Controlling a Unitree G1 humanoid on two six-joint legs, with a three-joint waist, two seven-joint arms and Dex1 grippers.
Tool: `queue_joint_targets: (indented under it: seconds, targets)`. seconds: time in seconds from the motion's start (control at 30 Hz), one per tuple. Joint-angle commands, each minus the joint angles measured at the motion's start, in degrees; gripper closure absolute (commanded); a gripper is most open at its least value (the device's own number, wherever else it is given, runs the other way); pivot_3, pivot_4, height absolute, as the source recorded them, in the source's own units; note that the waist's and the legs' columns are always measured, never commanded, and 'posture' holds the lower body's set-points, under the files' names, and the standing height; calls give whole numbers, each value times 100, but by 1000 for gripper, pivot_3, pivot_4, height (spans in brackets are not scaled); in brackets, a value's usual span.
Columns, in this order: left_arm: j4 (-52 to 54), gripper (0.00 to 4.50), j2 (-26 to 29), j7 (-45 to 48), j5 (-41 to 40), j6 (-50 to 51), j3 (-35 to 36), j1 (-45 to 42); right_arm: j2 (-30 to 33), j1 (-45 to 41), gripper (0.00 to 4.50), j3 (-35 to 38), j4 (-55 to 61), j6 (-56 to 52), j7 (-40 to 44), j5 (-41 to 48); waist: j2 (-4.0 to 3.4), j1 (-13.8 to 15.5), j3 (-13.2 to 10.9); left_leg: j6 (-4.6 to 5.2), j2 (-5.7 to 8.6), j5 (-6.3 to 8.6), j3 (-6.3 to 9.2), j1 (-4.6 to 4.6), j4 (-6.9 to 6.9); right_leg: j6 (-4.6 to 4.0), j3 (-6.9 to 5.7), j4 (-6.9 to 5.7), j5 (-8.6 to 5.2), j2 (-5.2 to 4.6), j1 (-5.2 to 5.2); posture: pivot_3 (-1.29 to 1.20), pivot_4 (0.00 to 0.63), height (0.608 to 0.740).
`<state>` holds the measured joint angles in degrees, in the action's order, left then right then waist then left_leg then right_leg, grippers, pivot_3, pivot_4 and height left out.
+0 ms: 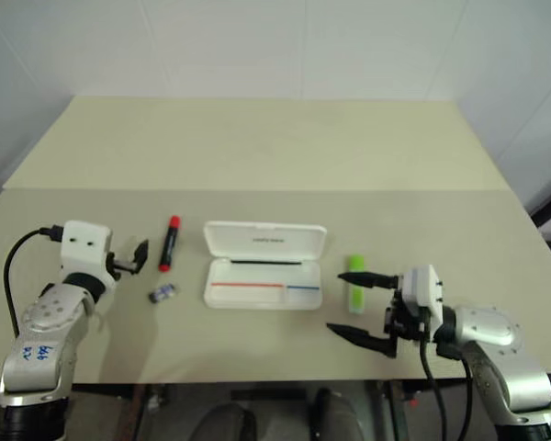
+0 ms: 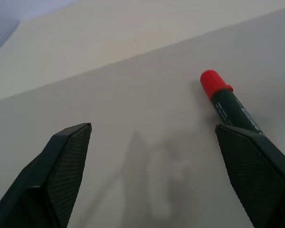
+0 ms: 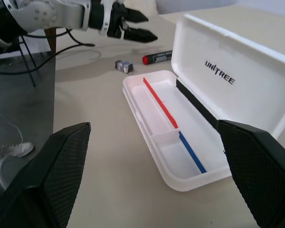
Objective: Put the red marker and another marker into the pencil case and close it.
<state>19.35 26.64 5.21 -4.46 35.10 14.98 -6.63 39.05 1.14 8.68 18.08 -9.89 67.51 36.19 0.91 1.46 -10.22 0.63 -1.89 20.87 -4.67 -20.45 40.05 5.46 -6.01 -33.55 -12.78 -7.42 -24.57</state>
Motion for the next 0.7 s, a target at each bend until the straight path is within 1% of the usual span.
queue_joint_targets:
  seconds: [0.03,0.17,0.43,0.7]
  targets:
    - [-95,57,-95,-75,121,-108,-60,-154,139,57,0,409,430,1,27,333,-1,2,0,0,-1,0,0,0,0,0,0,0,0,-1,0,0,150,740]
    - [-322,57,-217,-74,176,-132,-231,-295,473,8,0,694,731,-205,29,527,-1,5,-1,0,-4,1,0,1,0,0,0,4,0,-3,-2,0,150,740]
    - [-638,57,-278,-73,283,-196,-408,-376,995,37,0,1160,1186,-772,-64,1002,-2,10,-2,1,-9,3,0,0,0,-1,1,10,-1,-9,-5,0,150,740]
    - [-886,57,-379,-95,442,-245,-623,-489,1325,-79,0,1619,1135,-1193,-105,1325,-3,28,-1,4,-7,5,0,0,0,-1,1,11,-1,-14,-4,0,150,740]
